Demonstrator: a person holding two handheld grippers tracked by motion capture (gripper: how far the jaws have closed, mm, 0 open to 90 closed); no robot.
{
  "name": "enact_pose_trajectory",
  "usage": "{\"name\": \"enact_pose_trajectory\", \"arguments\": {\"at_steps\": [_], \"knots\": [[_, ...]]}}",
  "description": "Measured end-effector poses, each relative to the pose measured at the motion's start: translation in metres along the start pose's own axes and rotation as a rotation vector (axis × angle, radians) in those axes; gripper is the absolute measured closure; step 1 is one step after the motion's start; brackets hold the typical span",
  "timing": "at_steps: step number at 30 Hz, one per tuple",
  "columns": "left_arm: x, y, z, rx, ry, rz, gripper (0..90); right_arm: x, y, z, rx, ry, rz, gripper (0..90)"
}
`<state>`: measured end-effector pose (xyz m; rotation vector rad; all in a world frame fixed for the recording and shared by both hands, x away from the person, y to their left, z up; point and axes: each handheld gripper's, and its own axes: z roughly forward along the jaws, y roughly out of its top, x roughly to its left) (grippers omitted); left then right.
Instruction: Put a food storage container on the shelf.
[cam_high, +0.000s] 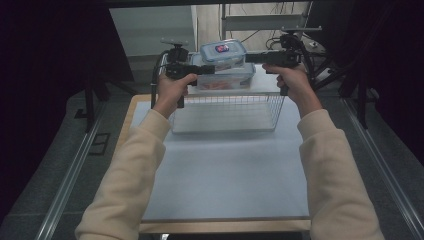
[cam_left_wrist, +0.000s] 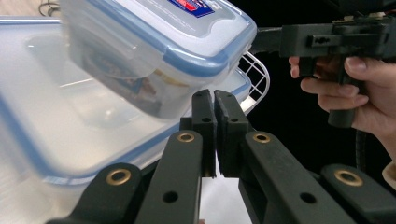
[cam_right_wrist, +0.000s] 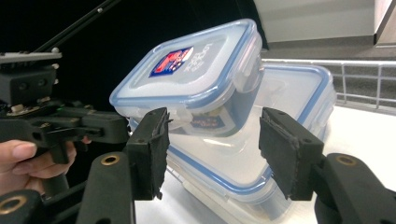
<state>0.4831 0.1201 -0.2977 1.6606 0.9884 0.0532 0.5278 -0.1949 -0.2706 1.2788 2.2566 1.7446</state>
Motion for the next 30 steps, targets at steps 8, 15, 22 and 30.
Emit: {"name": "enact_pose_trajectory", "arguments": {"at_steps": [8,15,22,30], "knots": [[0.008,0.004,0.001,-0.014,0.017,-0.024,88.1,-0.003,-0.002,-0.003,0.005,0.010,0.007,42.2],[0.014,0.007,0.004,-0.012,0.030,-0.045,87.6,-0.003,-0.004,-0.007,0.002,0.017,0.000,41.9],[0.011,0.006,0.004,0.000,0.019,-0.039,87.7,-0.007,-0.008,-0.011,0.002,0.014,0.004,41.8],[0.004,-0.010,-0.020,-0.007,0.017,-0.031,88.3,-0.003,-0.022,-0.022,-0.002,0.030,-0.005,41.7]]}}
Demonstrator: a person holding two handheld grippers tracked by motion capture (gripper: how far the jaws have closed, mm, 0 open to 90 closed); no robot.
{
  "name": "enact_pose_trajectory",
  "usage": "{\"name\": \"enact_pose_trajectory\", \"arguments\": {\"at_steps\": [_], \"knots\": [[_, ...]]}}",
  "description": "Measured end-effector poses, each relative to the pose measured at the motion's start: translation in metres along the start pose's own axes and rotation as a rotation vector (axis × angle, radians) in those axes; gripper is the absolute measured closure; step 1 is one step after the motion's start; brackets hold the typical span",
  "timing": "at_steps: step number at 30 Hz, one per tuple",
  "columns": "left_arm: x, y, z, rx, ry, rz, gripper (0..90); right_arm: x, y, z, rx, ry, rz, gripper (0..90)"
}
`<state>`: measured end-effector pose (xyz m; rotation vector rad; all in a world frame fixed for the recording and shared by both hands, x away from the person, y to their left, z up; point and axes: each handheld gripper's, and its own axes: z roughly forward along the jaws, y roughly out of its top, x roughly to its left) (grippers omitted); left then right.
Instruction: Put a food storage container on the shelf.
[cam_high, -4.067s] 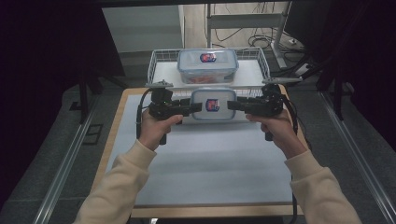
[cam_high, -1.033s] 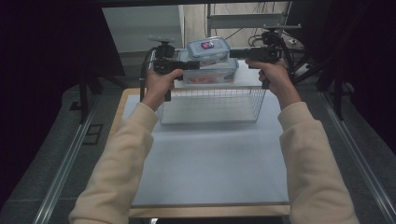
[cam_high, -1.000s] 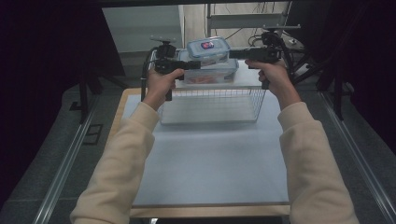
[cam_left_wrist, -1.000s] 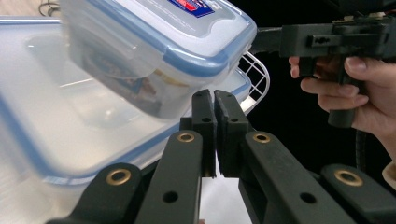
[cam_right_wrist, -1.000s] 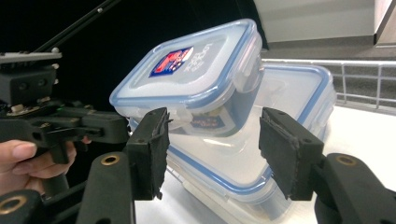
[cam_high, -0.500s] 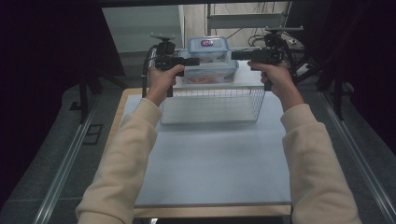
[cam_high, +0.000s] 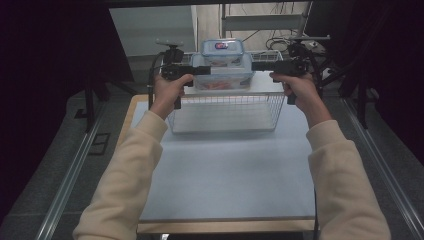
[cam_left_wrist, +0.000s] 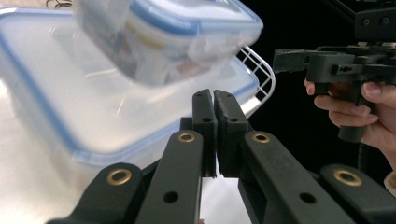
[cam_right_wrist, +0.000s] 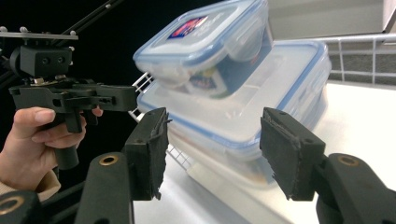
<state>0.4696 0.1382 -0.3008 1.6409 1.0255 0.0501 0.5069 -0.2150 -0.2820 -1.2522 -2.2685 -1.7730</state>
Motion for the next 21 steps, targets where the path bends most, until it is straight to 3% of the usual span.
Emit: {"name": "enact_pose_trajectory", "arguments": {"at_steps": [9,18,20,21], "knots": [[0.001,-0.040,-0.028,-0.002,-0.009,-0.012,89.5,0.005,-0.029,-0.016,-0.001,0.026,-0.020,40.9],[0.004,-0.107,-0.043,-0.009,-0.041,-0.037,87.1,0.006,-0.081,-0.027,0.015,0.070,-0.039,39.6],[0.006,-0.115,-0.044,-0.003,-0.045,-0.043,83.3,0.005,-0.095,-0.028,0.016,0.078,-0.039,39.4],[0.008,-0.131,-0.045,-0.001,-0.031,-0.048,78.1,0.003,-0.105,-0.030,0.019,0.083,-0.034,39.1]]}}
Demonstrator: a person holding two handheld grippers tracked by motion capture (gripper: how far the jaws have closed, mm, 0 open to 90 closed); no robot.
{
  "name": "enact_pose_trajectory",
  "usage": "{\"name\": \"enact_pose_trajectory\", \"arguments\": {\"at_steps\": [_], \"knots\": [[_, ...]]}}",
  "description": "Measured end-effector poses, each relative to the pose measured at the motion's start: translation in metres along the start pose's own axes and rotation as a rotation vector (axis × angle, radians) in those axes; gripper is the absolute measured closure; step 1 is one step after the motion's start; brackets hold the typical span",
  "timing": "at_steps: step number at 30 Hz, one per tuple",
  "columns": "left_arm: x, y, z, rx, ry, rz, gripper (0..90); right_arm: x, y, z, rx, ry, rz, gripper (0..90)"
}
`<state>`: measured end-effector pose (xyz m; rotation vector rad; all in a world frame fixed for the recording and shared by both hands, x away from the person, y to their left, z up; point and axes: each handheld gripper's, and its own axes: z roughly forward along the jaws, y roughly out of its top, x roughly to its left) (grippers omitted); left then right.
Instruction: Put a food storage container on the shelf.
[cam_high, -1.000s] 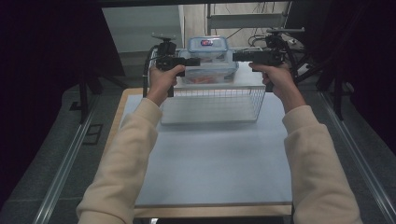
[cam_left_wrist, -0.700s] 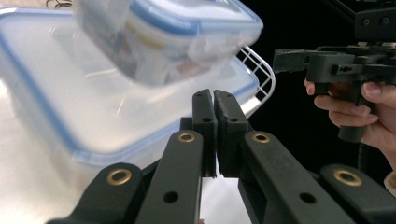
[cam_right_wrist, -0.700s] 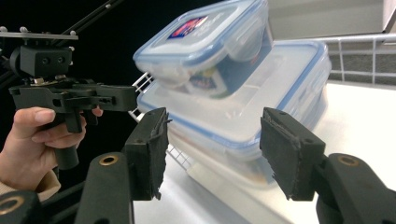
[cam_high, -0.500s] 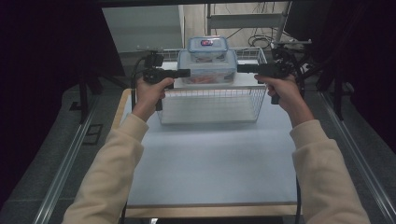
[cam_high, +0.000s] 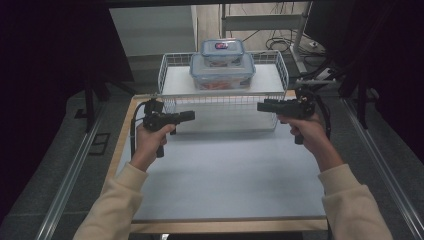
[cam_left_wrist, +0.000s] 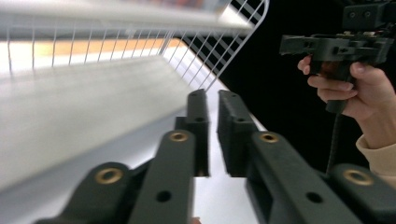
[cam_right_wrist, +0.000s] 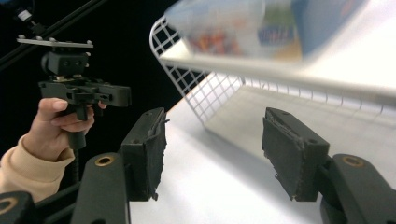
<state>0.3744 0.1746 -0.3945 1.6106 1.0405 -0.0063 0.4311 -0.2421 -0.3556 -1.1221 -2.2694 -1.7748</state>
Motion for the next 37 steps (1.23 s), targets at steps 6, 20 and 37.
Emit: {"name": "enact_pose_trajectory", "arguments": {"at_steps": [6,20,37], "knots": [[0.002,-0.040,-0.001,0.028,0.081,0.026,46.0,-0.008,-0.042,-0.002,0.010,0.000,0.013,36.7],[0.006,-0.068,0.002,0.056,0.099,0.030,30.7,-0.016,-0.091,0.000,0.047,-0.030,-0.002,33.4],[0.012,-0.073,0.007,0.073,0.103,0.009,27.0,-0.018,-0.104,-0.002,0.045,-0.054,-0.006,27.8]]}}
